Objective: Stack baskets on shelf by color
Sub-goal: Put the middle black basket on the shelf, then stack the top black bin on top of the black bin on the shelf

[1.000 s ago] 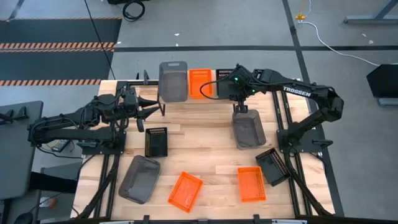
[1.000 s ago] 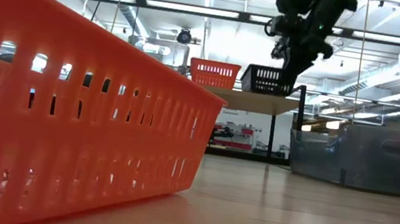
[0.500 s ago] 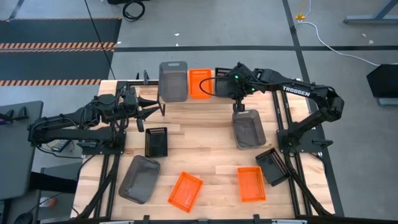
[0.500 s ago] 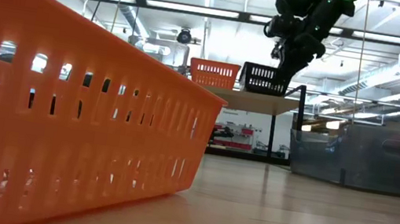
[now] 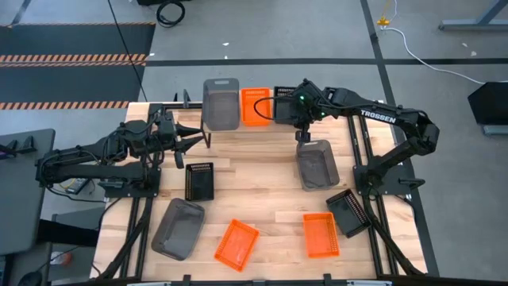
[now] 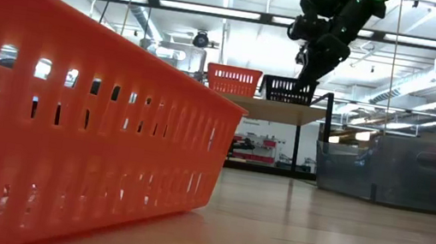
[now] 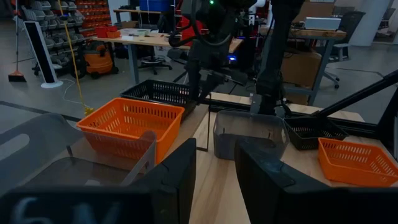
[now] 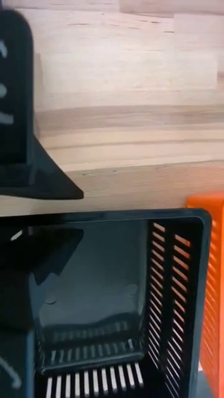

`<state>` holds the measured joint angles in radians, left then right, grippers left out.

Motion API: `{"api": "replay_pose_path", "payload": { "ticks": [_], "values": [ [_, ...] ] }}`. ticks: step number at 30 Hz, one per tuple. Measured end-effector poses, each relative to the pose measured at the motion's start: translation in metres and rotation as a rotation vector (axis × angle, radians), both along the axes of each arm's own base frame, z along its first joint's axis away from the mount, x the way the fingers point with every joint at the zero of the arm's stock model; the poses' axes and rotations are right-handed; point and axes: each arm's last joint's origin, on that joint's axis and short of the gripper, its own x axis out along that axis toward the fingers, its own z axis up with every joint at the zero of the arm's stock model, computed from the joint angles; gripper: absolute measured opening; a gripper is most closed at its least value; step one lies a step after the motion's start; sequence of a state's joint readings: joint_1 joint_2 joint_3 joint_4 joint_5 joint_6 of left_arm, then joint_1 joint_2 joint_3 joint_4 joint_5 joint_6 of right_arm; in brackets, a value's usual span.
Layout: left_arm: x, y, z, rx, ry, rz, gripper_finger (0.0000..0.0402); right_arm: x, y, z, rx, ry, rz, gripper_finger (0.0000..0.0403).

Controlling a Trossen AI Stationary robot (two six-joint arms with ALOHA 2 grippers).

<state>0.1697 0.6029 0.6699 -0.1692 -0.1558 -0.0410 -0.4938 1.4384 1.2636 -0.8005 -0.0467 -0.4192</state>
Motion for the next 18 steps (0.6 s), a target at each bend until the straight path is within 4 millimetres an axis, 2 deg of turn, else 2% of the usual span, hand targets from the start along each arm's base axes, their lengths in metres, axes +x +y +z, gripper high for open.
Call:
{"api": "replay_pose_path", "payload": {
  "ticks": [10,18],
  "values": [
    [0.0,0.0,0.0,0.0,0.0,0.0,0.0117,-0.001,0.007,0.002,-0.024,0.019,0.002,0.0124],
    [0.0,0.0,0.0,0.001,0.0,0.0,0.0117,-0.018,0.034,0.04,-0.025,-0.056,-0.017,0.0126]
  ]
}}
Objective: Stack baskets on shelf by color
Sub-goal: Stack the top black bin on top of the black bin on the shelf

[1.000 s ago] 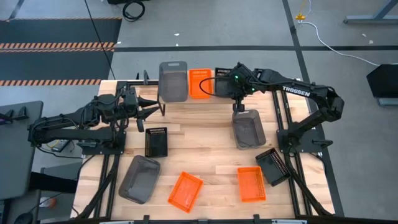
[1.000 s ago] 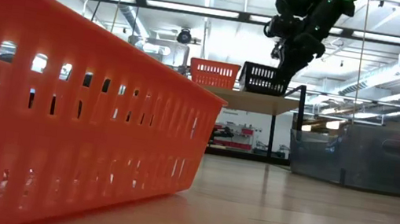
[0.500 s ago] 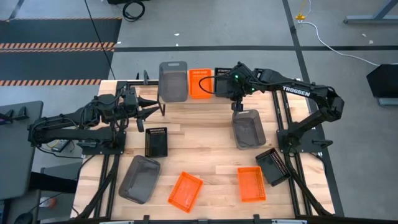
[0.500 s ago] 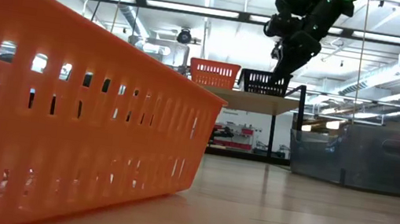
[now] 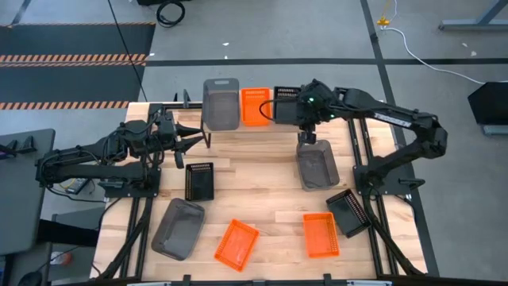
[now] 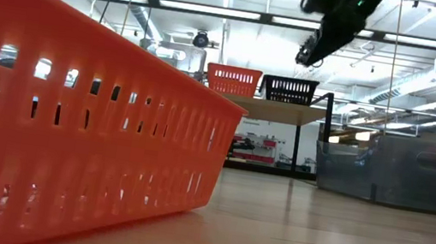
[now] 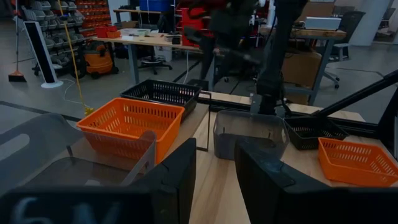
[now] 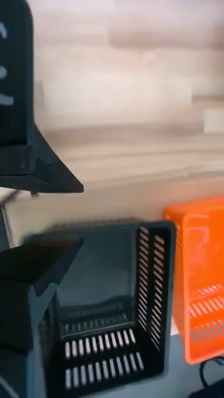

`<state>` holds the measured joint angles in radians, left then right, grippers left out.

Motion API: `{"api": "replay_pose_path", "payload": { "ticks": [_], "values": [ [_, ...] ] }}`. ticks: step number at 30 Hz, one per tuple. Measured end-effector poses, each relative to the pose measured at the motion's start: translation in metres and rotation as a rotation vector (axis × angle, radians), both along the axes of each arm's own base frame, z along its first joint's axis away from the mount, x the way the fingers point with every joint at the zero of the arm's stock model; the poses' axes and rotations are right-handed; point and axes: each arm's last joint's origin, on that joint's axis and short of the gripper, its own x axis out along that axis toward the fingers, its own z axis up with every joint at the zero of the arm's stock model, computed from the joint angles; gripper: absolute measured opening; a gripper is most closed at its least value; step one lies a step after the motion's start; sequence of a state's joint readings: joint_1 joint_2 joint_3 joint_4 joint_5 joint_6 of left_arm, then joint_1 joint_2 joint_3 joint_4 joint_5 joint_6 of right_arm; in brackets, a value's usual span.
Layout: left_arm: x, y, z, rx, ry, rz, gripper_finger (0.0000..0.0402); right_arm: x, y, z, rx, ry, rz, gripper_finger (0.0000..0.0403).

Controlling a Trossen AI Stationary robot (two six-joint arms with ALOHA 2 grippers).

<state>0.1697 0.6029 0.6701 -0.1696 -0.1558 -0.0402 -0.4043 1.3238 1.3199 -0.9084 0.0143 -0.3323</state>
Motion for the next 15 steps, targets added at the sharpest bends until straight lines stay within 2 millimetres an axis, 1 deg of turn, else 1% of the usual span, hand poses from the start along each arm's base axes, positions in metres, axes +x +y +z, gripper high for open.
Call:
{"api": "replay_pose_path", "payload": {
  "ticks": [3,6,11,15],
  "values": [
    [0.0,0.0,0.0,0.0,0.0,0.0,0.0117,-0.009,0.017,0.005,0.043,0.014,0.002,0.0126],
    [0.0,0.0,0.0,0.0,0.0,0.0,0.0117,-0.015,0.034,0.004,0.112,0.066,-0.009,0.0126],
    [0.0,0.0,0.0,-0.001,0.0,0.0,0.0117,-0.013,0.065,-0.005,0.2,0.176,-0.009,0.0126],
    [0.0,0.0,0.0,-0.001,0.0,0.0,0.0117,-0.01,0.089,-0.02,0.229,0.242,0.008,0.0126]
  ]
}}
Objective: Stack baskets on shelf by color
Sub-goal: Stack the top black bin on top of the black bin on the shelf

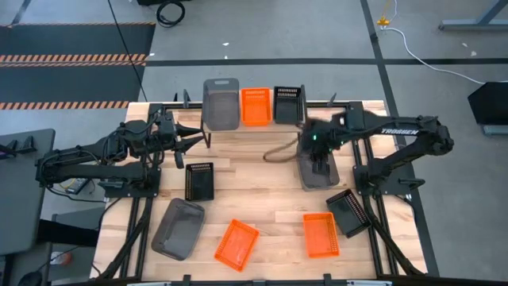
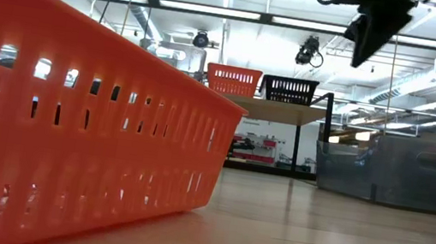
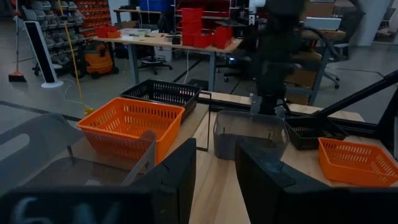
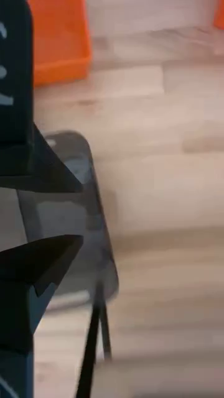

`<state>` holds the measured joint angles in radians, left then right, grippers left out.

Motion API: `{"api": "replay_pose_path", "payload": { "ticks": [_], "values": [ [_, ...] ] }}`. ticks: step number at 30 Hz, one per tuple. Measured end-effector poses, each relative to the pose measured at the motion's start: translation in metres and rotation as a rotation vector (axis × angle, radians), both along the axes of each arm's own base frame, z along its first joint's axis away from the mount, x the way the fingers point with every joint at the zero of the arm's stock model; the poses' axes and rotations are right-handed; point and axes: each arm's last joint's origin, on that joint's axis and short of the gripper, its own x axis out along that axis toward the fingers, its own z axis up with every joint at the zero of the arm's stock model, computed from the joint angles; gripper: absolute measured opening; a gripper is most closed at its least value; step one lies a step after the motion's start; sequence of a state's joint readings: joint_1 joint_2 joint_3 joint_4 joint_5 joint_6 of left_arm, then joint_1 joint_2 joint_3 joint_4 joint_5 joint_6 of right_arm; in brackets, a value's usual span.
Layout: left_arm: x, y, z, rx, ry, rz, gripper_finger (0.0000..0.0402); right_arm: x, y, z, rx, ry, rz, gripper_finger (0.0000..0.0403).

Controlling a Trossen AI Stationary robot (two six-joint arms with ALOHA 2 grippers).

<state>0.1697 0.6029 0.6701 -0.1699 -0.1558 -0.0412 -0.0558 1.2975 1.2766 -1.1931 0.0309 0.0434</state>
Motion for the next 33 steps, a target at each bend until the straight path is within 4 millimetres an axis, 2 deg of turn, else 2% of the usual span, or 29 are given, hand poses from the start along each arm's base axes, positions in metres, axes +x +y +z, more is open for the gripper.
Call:
{"api": "replay_pose_path", "payload": {
  "ticks": [7,13,19,33],
  "values": [
    [0.0,0.0,-0.001,-0.002,0.009,0.0,0.0117,-0.01,0.032,-0.036,0.049,0.138,-0.006,0.0126],
    [0.0,0.0,-0.001,-0.002,0.009,0.0,0.0117,-0.028,0.044,-0.063,0.063,0.212,-0.047,0.0126],
    [0.0,0.0,-0.001,-0.002,0.009,0.0,0.0117,-0.036,0.055,-0.089,0.082,0.237,-0.045,0.0126],
    [0.0,0.0,-0.001,-0.003,0.011,0.0,0.0117,-0.043,0.065,-0.108,0.083,0.265,-0.069,0.0126]
  ]
}}
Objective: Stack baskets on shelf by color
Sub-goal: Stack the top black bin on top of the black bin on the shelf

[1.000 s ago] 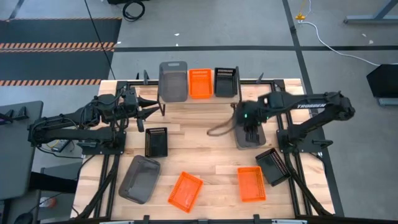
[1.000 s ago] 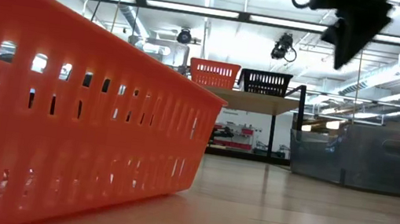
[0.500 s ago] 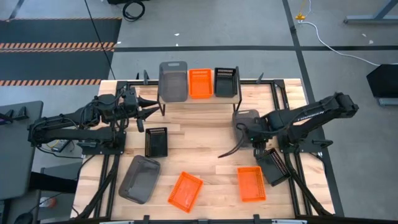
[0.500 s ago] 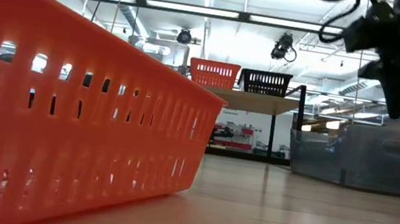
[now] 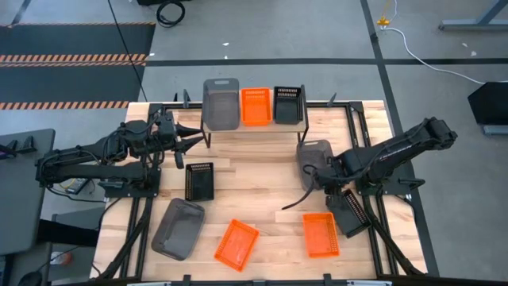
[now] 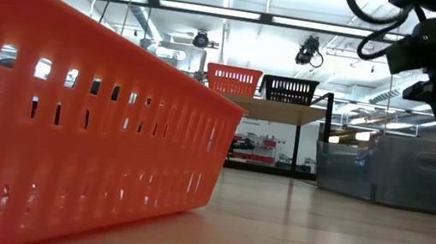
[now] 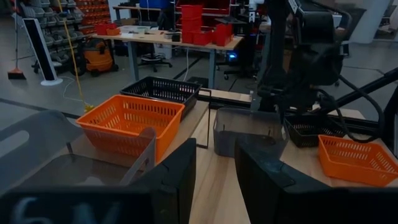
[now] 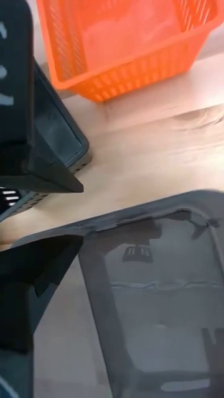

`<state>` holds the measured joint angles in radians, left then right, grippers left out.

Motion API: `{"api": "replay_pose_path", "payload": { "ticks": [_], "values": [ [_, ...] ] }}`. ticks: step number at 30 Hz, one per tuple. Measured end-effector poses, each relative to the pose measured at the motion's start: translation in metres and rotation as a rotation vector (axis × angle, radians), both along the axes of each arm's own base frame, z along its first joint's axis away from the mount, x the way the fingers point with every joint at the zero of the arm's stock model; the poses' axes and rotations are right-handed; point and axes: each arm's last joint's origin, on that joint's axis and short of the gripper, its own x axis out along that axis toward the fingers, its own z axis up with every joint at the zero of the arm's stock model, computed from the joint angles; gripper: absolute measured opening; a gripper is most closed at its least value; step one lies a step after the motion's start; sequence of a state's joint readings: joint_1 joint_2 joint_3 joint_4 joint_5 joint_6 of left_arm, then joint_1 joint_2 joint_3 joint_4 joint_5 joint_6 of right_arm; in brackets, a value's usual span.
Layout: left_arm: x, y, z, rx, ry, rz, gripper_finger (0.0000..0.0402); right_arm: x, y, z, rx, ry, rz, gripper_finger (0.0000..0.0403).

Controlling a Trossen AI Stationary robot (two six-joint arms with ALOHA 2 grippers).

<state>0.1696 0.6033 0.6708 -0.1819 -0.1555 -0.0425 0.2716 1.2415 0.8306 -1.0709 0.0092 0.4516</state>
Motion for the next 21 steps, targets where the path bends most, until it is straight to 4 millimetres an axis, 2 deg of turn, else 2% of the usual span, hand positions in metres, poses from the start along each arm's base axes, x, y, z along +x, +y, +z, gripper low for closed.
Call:
{"api": "replay_pose_path", "payload": {
  "ticks": [5,12,15,19,21],
  "values": [
    [0.0,0.0,0.0,-0.001,0.004,0.0,0.0117,-0.004,-0.002,-0.008,-0.03,0.023,-0.01,0.0126],
    [0.0,0.0,0.0,-0.001,0.004,0.0,0.0117,-0.002,-0.002,-0.02,-0.034,-0.03,-0.02,0.0116],
    [0.0,0.0,0.0,-0.001,0.004,0.0,0.0117,0.0,-0.001,-0.022,-0.026,-0.062,-0.008,0.0088],
    [0.0,0.0,0.0,-0.001,0.004,0.001,0.0117,0.01,0.003,-0.02,0.015,-0.163,0.048,0.0025],
    [0.0,0.0,0.0,-0.001,0.004,0.001,0.0117,0.016,0.006,-0.018,0.045,-0.23,0.094,0.0012]
  ]
}}
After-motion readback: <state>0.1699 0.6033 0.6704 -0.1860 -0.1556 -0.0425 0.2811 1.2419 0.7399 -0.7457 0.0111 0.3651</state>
